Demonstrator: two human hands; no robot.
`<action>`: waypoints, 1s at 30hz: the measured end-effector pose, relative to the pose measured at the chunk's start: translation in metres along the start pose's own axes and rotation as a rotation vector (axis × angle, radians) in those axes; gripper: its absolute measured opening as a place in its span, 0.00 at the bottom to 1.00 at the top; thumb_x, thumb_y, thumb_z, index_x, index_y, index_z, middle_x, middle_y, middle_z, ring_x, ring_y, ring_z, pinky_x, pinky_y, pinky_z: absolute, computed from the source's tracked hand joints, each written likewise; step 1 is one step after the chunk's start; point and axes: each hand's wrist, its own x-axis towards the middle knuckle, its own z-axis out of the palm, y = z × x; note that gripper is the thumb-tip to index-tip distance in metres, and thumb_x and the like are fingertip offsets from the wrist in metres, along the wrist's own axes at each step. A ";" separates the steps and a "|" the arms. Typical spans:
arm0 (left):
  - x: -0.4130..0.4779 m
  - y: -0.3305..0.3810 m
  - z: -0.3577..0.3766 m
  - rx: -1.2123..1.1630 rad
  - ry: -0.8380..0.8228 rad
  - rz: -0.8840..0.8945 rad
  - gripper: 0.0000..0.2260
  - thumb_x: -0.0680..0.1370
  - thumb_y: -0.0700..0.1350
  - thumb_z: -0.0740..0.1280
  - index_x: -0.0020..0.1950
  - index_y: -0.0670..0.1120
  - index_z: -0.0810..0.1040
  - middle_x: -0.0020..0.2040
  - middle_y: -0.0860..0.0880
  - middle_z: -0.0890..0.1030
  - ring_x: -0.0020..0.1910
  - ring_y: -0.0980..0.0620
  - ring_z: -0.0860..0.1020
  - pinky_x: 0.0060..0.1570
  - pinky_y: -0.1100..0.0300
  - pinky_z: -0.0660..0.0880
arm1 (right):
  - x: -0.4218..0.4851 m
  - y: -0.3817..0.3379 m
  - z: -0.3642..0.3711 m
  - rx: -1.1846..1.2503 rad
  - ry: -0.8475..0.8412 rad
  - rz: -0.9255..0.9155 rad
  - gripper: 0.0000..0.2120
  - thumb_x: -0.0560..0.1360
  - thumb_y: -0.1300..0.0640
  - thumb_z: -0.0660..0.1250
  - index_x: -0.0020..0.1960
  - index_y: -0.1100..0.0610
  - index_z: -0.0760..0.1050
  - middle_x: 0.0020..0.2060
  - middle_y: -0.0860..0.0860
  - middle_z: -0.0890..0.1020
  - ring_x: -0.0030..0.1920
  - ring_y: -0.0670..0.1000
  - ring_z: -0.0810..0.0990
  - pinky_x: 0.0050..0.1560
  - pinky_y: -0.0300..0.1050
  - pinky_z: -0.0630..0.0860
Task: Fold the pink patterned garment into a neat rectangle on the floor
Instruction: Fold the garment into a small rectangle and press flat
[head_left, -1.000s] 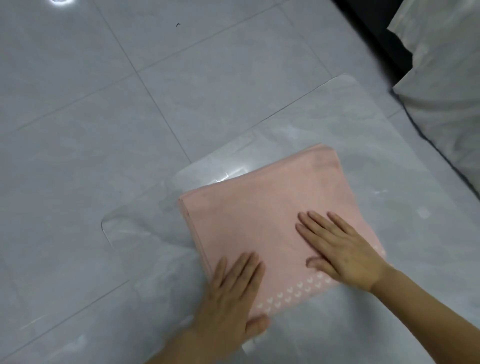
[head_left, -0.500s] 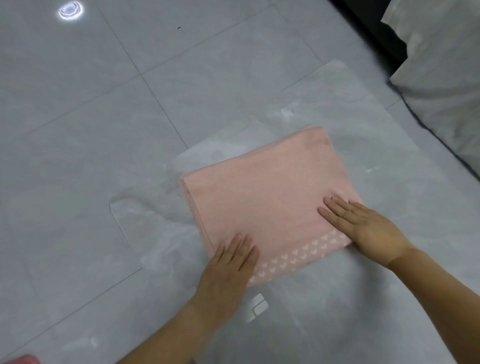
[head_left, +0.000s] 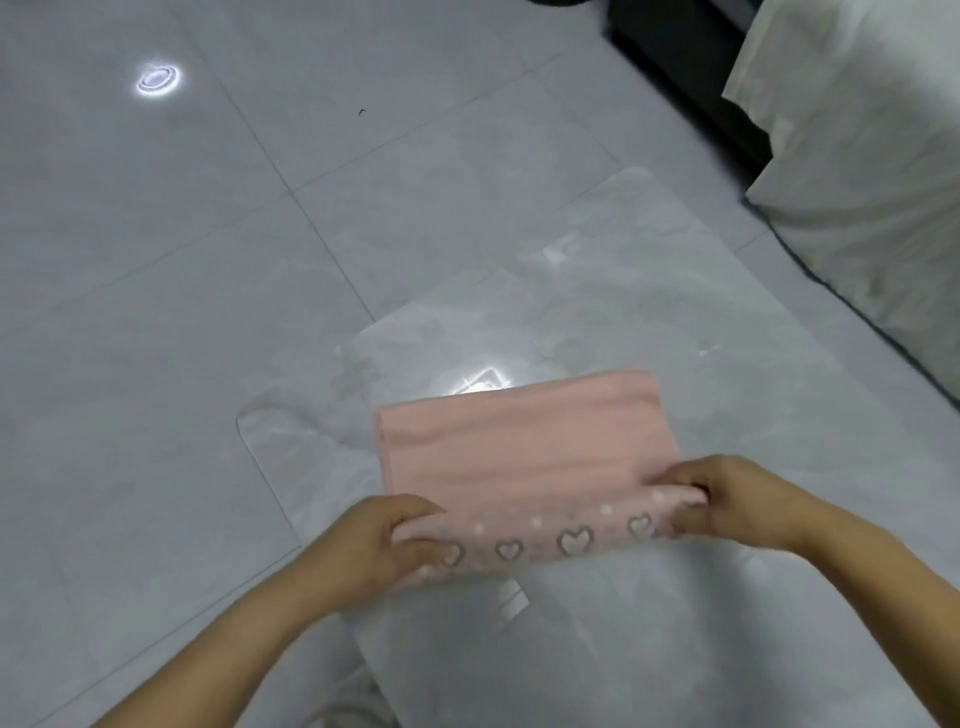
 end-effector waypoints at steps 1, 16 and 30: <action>0.006 0.004 -0.009 -0.066 0.067 -0.015 0.12 0.62 0.55 0.74 0.43 0.53 0.83 0.38 0.59 0.83 0.36 0.62 0.78 0.37 0.67 0.74 | 0.005 -0.001 -0.011 0.127 0.066 0.025 0.09 0.65 0.50 0.75 0.41 0.53 0.80 0.33 0.46 0.83 0.34 0.45 0.80 0.38 0.40 0.76; 0.090 0.011 -0.032 0.377 0.702 -0.052 0.11 0.75 0.45 0.65 0.57 0.47 0.76 0.55 0.47 0.77 0.55 0.48 0.74 0.56 0.54 0.68 | 0.099 -0.025 -0.009 0.100 0.815 0.386 0.26 0.69 0.38 0.66 0.59 0.54 0.71 0.57 0.57 0.77 0.58 0.60 0.74 0.61 0.55 0.67; 0.109 -0.002 0.045 1.060 0.376 0.202 0.27 0.76 0.63 0.49 0.75 0.58 0.54 0.76 0.49 0.60 0.72 0.34 0.60 0.64 0.28 0.53 | 0.121 -0.034 0.025 -0.384 0.550 0.246 0.36 0.70 0.27 0.39 0.72 0.41 0.55 0.75 0.51 0.59 0.75 0.58 0.52 0.73 0.63 0.45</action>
